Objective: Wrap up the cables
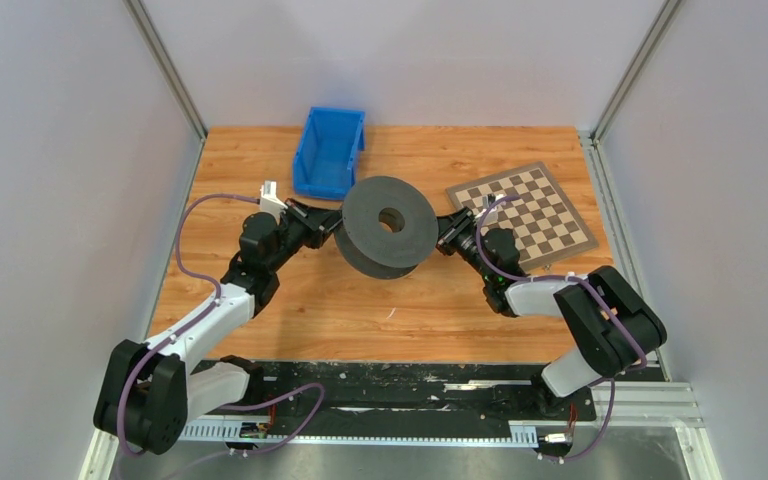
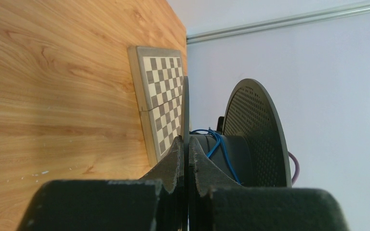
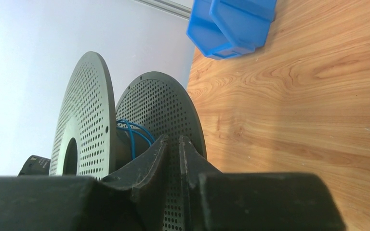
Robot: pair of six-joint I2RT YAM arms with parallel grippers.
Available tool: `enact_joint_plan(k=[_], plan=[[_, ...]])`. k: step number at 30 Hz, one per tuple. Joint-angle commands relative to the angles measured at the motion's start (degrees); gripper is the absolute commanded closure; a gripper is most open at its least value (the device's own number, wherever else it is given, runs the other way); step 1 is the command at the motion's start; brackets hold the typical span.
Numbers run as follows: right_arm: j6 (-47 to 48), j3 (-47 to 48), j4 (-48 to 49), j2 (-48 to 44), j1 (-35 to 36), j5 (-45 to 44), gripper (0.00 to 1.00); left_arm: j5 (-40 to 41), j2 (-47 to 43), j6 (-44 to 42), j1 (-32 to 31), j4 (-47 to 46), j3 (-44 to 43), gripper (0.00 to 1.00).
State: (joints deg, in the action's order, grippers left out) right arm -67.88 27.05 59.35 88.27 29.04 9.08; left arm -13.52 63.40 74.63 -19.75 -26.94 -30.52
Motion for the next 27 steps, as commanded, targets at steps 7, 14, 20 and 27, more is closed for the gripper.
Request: enact_joint_plan(k=[7,14,20,27], plan=[[3.17,0.68,-10.52,-5.64,-1.24,-1.48,0.68,-0.96,-1.43,1.72,-0.04,-2.55,-3.98,1.0],[4.32,-1.09,-16.09,-11.15,-5.02,-1.24,0.62,-2.22,-1.6,1.35,-0.09,-2.94,-4.09,1.0],[6.1,-2.14,-20.96,-17.21,-11.16,2.17,0.52,-2.8,-2.03,1.29,-0.1,-2.66,-3.92,1.0],[8.0,-1.51,-17.75,-21.15,-15.79,16.3,0.37,-3.59,-1.96,1.23,-0.06,-2.46,-4.07,1.0]])
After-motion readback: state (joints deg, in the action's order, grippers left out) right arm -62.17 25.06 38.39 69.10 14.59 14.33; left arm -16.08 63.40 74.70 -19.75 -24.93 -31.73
